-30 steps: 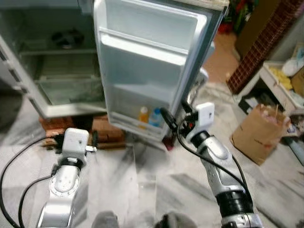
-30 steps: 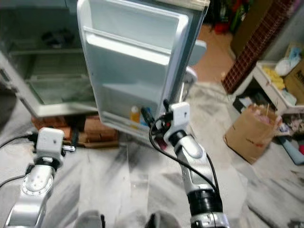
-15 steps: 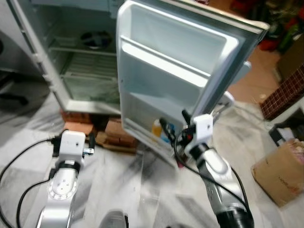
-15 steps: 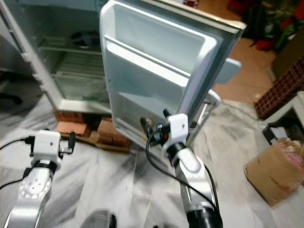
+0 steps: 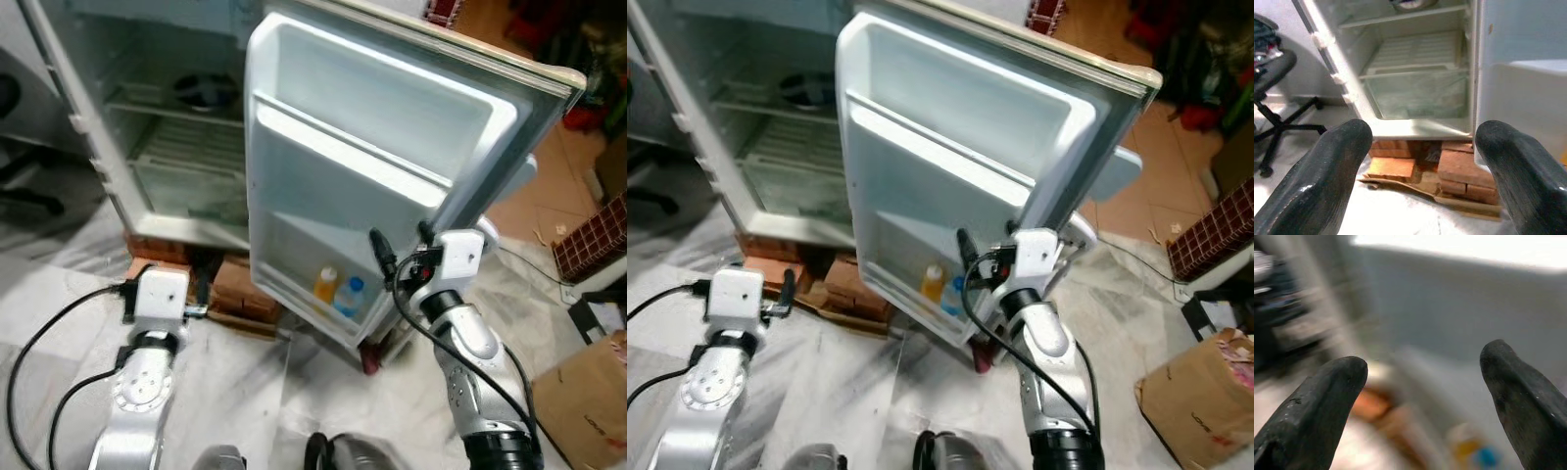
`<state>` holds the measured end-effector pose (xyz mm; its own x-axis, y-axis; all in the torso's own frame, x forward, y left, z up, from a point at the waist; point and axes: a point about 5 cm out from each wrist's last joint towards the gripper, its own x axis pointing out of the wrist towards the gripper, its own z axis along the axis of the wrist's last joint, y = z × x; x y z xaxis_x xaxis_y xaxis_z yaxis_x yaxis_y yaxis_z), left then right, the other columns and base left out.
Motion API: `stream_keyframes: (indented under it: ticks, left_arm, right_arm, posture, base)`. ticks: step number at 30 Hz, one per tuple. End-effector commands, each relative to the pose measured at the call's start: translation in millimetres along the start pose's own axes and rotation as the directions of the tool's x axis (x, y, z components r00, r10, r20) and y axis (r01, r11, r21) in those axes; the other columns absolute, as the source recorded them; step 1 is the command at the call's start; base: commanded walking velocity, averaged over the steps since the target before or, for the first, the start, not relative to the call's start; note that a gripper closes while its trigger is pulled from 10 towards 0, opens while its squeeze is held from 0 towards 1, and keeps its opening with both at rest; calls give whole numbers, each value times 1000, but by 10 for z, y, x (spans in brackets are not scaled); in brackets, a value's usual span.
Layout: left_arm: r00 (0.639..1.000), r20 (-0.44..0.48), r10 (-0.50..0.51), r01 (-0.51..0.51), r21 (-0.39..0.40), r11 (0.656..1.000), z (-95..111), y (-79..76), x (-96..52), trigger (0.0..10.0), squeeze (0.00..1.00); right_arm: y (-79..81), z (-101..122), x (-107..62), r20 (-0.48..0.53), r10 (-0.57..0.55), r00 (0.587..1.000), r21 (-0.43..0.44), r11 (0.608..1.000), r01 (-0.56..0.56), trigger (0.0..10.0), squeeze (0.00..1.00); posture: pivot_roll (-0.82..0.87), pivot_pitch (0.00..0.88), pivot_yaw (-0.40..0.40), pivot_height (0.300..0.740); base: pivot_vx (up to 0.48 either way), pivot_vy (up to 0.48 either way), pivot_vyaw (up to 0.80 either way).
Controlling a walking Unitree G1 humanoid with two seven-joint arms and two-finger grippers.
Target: Restocking fridge
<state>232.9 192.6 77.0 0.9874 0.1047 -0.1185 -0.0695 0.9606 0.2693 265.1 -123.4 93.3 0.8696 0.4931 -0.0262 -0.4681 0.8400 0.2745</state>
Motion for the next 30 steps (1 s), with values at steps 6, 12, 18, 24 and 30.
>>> stream_keyframes:
  ticks: [6, 12, 18, 24, 30]
  left_arm:
    - [1000, 13, -17, 17, -12, 1000, 33, -33, -9, 10000, 0]
    - [1000, -17, 7, -7, 8, 1000, -35, 41, -81, 10000, 0]
    - [999, -35, 8, -7, 19, 1000, -75, 57, -131, 10000, 0]
    - [998, -60, 10, -8, 28, 1000, -119, 75, -154, 10000, 0]
    - [981, -172, 84, -80, 28, 996, -401, 245, -392, 10000, 0]
  right_arm:
    - [-56, -275, -485, -371, 422, 827, 52, 899, -435, 10000, 0]
    - [-764, -442, -668, -608, 98, 788, -131, 967, -221, 10000, 0]
    - [-1157, -415, -816, -717, -123, 686, -315, 935, -161, 10000, 0]
    - [-1316, 235, -173, -284, -341, 896, -409, 888, 209, 10000, 0]
    - [-830, 615, 239, -47, -55, 997, -109, 993, 49, 10000, 0]
  posture:
    - [146, 105, -87, 740]
    - [156, 112, -92, 740]
    - [166, 116, -97, 740]
    - [176, 114, -97, 740]
    - [184, 113, -97, 740]
  base:
    - [0, 0, 0]
    - [0, 0, 0]
    - [0, 0, 0]
    - [0, 0, 0]
    - [0, 0, 0]
